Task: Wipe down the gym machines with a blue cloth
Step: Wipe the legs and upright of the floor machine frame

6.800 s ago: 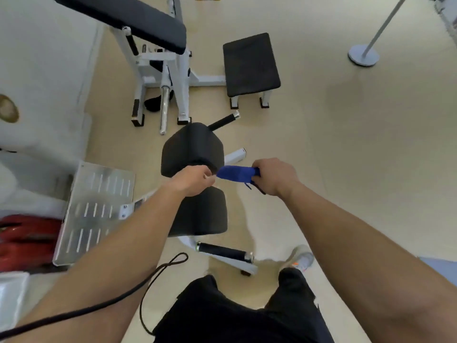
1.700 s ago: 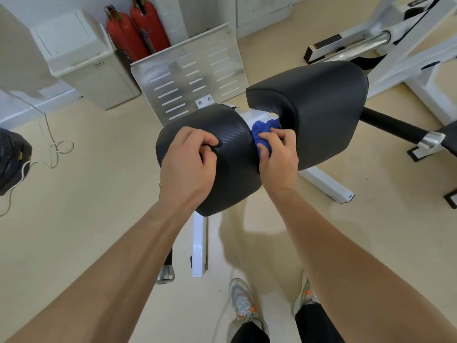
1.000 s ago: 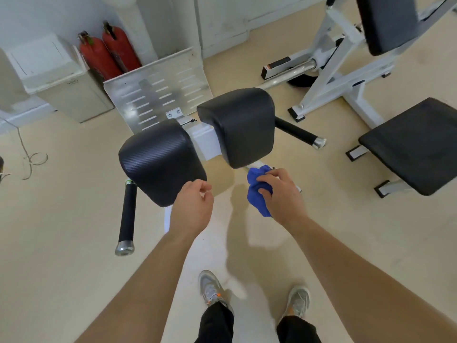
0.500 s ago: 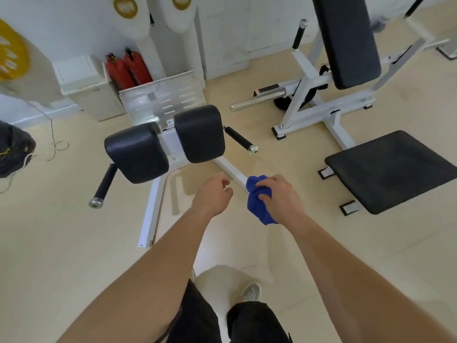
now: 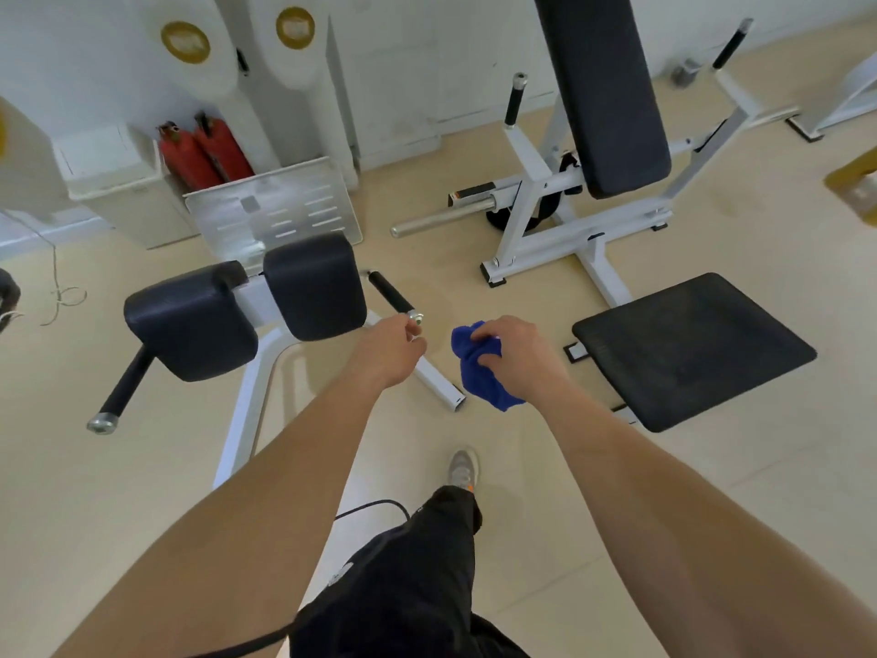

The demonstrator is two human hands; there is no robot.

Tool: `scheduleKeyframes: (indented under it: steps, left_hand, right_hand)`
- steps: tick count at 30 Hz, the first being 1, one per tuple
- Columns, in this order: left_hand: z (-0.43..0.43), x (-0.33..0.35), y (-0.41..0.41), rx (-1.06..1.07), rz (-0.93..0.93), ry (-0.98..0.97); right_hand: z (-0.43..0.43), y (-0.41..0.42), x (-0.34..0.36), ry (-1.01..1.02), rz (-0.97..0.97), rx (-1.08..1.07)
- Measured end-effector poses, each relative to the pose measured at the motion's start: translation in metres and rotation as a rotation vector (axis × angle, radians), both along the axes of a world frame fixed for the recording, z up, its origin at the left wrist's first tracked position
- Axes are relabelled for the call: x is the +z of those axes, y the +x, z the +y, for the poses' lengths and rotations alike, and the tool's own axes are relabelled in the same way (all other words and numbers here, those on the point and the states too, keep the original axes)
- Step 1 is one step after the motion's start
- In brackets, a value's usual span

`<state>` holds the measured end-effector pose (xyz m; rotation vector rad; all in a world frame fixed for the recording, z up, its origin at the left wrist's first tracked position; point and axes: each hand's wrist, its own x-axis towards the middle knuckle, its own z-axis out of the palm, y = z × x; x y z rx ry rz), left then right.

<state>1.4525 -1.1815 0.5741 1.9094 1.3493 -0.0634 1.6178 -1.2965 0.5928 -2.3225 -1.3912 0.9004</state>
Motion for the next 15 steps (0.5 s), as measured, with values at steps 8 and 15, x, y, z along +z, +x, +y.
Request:
scheduleKeyframes:
  steps: [8, 15]
  left_hand:
    - [0.053, -0.022, 0.12, 0.077, -0.043, -0.037]
    - [0.066, -0.03, 0.188, 0.089, -0.134, -0.11]
  right_hand:
    - [0.068, 0.114, -0.002, -0.007, 0.057, 0.03]
    - [0.102, 0.184, -0.008, -0.01, 0.116, 0.124]
